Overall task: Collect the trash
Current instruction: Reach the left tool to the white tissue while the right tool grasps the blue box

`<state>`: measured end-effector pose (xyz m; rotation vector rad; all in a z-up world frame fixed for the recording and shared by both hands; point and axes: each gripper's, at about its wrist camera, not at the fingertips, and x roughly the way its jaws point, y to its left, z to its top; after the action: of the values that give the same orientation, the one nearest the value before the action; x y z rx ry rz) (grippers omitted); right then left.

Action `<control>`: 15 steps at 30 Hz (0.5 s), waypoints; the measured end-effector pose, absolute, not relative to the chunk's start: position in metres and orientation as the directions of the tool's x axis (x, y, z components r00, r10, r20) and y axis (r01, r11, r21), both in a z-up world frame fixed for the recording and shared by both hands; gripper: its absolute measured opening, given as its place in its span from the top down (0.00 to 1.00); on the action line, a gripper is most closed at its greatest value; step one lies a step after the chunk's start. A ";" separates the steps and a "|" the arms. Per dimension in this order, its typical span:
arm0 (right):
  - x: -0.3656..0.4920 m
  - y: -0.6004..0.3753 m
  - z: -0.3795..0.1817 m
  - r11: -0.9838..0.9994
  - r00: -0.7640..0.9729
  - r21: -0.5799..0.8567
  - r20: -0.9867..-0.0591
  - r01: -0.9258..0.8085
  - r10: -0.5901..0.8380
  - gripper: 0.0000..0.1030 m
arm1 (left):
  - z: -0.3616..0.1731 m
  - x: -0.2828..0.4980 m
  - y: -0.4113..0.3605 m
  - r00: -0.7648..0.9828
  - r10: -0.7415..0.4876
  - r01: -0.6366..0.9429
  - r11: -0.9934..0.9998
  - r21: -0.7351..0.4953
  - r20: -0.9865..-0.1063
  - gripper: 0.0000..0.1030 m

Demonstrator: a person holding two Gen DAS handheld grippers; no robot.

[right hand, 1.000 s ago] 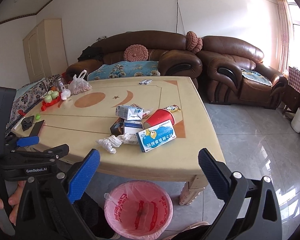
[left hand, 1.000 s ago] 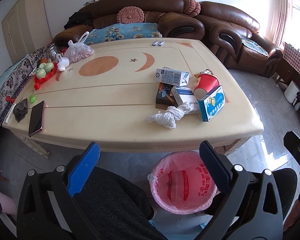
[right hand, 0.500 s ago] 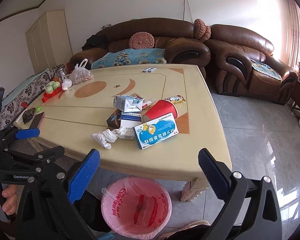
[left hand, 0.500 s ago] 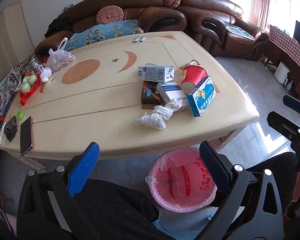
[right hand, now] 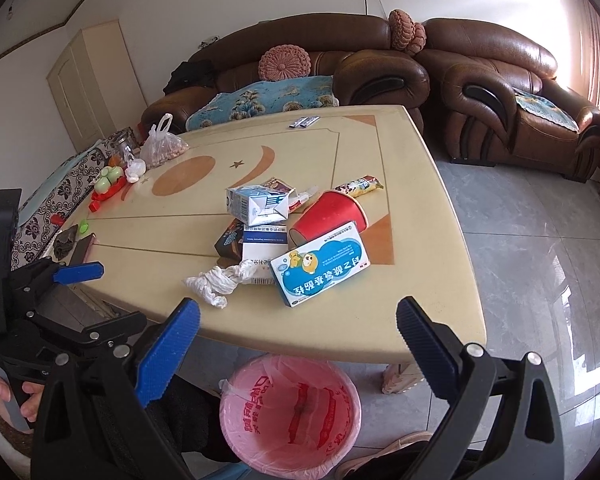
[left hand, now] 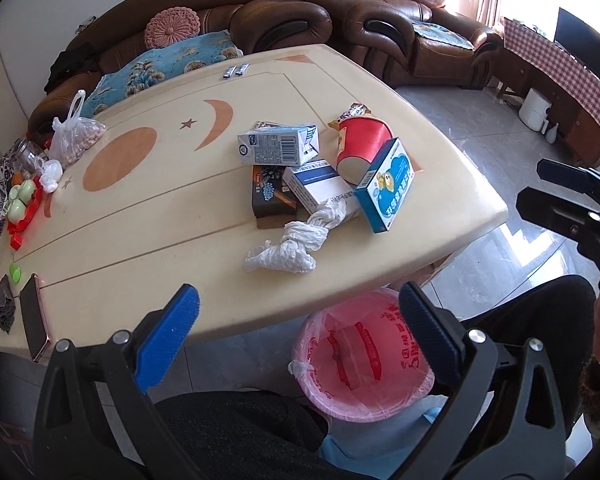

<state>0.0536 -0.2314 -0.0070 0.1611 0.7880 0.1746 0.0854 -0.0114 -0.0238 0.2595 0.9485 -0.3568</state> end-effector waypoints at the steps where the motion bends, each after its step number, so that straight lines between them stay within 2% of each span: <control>1: 0.056 -0.230 -0.007 0.972 0.689 0.211 -0.690 -0.100 0.221 0.06 | -0.025 0.087 -0.012 0.529 -0.185 0.416 0.907 0.063 -0.828 0.05; 11: 0.078 -0.226 -0.013 0.965 0.665 0.171 -0.700 -0.200 0.262 0.06 | -0.040 0.107 -0.019 0.494 -0.190 0.482 0.872 0.086 -0.848 0.05; 15: 0.091 -0.225 -0.021 0.970 0.647 0.133 -0.726 -0.203 0.235 0.06 | -0.049 0.118 -0.021 0.477 -0.194 0.495 0.865 0.080 -0.857 0.05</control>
<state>0.0906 -0.2249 -0.0213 0.0407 0.8311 0.2493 0.1181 -0.0209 -0.0491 0.3387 0.9897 -0.4305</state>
